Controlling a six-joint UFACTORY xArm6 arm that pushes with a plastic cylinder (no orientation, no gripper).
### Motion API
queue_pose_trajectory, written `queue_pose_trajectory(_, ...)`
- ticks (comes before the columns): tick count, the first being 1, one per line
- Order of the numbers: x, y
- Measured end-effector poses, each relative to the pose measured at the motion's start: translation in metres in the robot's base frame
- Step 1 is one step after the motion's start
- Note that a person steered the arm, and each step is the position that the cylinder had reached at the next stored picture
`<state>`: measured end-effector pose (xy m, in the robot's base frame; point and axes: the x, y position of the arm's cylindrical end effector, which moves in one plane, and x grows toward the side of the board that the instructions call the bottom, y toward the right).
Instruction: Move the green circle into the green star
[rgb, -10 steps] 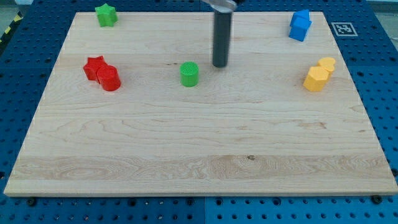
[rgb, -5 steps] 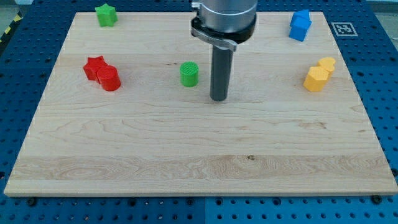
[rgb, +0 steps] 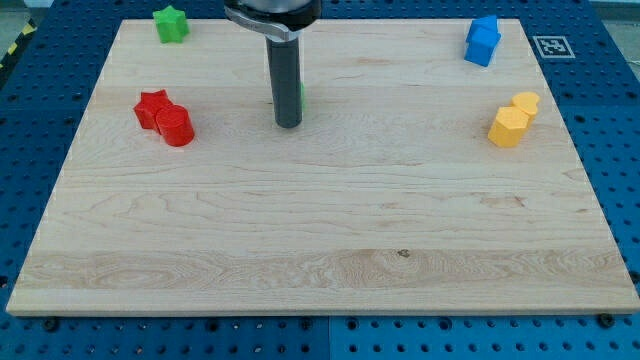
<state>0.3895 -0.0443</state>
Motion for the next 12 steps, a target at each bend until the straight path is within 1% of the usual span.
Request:
queue_pose_trajectory(2, -0.004, 0.007)
queue_pose_trajectory(7, -0.073, 0.019)
queue_pose_trajectory(11, -0.124, -0.005)
queue_pose_trajectory(12, -0.126, -0.009)
